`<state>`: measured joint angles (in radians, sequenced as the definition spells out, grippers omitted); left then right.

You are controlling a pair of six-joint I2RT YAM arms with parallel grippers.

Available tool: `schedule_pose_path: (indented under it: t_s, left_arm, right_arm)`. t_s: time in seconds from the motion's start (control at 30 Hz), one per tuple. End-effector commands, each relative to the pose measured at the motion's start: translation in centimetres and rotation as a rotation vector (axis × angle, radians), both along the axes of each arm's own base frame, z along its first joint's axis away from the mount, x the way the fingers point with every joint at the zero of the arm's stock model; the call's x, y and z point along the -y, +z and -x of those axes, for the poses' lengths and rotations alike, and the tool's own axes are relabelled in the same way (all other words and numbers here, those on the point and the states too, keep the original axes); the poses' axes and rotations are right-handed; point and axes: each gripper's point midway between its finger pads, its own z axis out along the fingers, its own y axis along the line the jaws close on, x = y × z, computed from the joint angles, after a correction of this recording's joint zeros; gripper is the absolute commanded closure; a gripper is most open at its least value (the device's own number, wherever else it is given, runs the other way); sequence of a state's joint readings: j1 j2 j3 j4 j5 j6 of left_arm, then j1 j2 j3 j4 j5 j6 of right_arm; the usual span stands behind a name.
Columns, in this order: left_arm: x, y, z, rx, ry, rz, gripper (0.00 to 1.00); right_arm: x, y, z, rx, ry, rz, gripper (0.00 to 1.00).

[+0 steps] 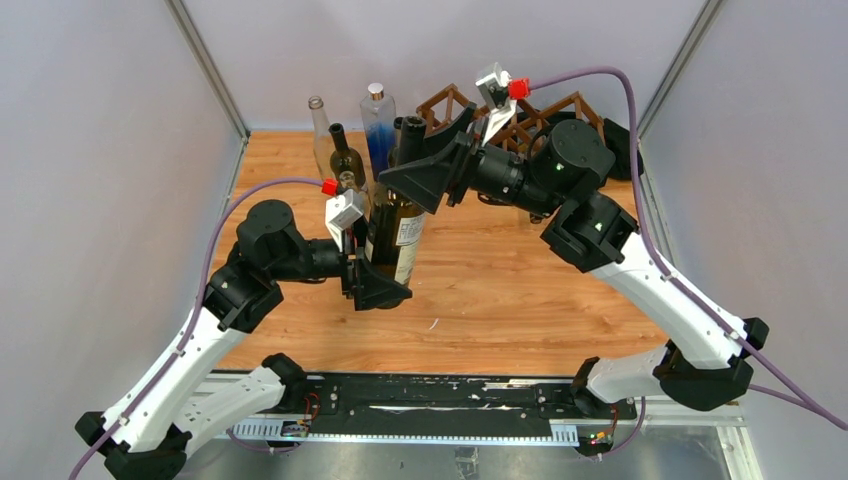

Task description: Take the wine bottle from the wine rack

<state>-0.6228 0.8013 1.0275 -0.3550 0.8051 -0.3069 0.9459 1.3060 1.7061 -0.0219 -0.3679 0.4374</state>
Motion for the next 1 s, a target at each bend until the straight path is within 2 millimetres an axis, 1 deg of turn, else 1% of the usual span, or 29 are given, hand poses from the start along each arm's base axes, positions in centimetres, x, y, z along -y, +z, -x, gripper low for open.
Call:
schedule_pose_path:
  t_s: [0.0, 0.03, 0.07, 0.17, 0.2, 0.23, 0.27, 0.33, 0.37, 0.4, 0.47, 0.53, 0.57, 0.7, 0.77, 0.83, 0.87, 0.93, 0.97]
  left_arm:
    - [-0.2, 2.7, 0.4, 0.106, -0.016, 0.068, 1.00]
    - [-0.2, 2.6, 0.4, 0.109, -0.016, 0.065, 1.00]
    - [-0.3, 2.4, 0.4, 0.109, -0.018, 0.059, 1.00]
    - [-0.3, 2.0, 0.4, 0.110, -0.021, 0.045, 1.00]
    - [-0.3, 1.8, 0.3, 0.110, -0.017, 0.037, 1.00]
    - [-0.4, 1.6, 0.1, 0.114, -0.007, 0.022, 0.98]
    - [-0.5, 1.2, -0.2, 0.115, 0.006, 0.001, 0.85]
    - [-0.9, 0.4, -0.8, 0.127, 0.034, -0.066, 0.36]
    - [-1.2, -0.2, -1.3, 0.126, 0.053, -0.106, 0.13]
    - [-1.5, -0.7, -1.7, 0.133, 0.070, -0.152, 0.02]
    - [-2.3, -1.4, -2.4, 0.141, 0.097, -0.237, 0.00]
    - [-3.4, -1.1, -3.3, 0.159, 0.123, -0.296, 0.00]
    - [-4.1, -0.5, -3.7, 0.166, 0.144, -0.316, 0.00]
    - [-6.8, 1.1, -6.3, 0.129, 0.254, -0.346, 0.00]
    - [-8.2, 1.6, -7.9, 0.099, 0.319, -0.355, 0.00]
    - [-9.7, 2.4, -9.2, 0.081, 0.390, -0.357, 0.00]
    - [-10.3, 2.9, -9.7, 0.080, 0.417, -0.359, 0.00]
    - [-11.6, 3.5, -10.9, 0.085, 0.484, -0.378, 0.00]
    - [-12.8, 3.6, -11.8, 0.097, 0.556, -0.412, 0.00]
  right_arm:
    - [0.5, 2.1, -0.3, 0.021, 0.002, -0.062, 0.41]
    - [0.4, 2.0, -0.4, 0.018, 0.001, -0.060, 0.46]
    - [0.4, 1.9, -0.5, 0.016, 0.000, -0.058, 0.54]
    - [0.5, 1.9, -0.8, 0.008, -0.008, -0.048, 0.89]
    - [0.5, 1.5, -1.1, -0.005, -0.014, -0.030, 0.98]
    - [0.5, 1.3, -1.3, -0.014, -0.019, -0.018, 1.00]
    - [0.6, 1.2, -1.5, -0.018, -0.024, -0.011, 1.00]
    - [1.1, 1.1, -2.2, -0.012, -0.048, 0.006, 1.00]
    - [1.3, 0.8, -2.6, -0.001, -0.070, 0.023, 1.00]
    - [1.6, 0.6, -3.0, 0.013, -0.095, 0.043, 1.00]
    - [2.1, -0.5, -4.1, 0.038, -0.155, 0.094, 1.00]
    - [2.6, -1.9, -5.3, 0.056, -0.209, 0.143, 1.00]
    - [2.6, -3.2, -6.0, 0.057, -0.229, 0.175, 1.00]
    - [3.0, -7.3, -8.9, 0.073, -0.324, 0.288, 1.00]
    - [2.6, -9.1, -10.2, 0.077, -0.350, 0.321, 1.00]
    - [2.2, -10.2, -11.2, 0.096, -0.368, 0.324, 1.00]
    - [2.0, -11.3, -11.8, 0.097, -0.381, 0.331, 1.00]
    - [1.5, -12.1, -13.2, 0.114, -0.406, 0.321, 1.00]
    - [1.3, -12.4, -14.0, 0.129, -0.425, 0.314, 1.00]
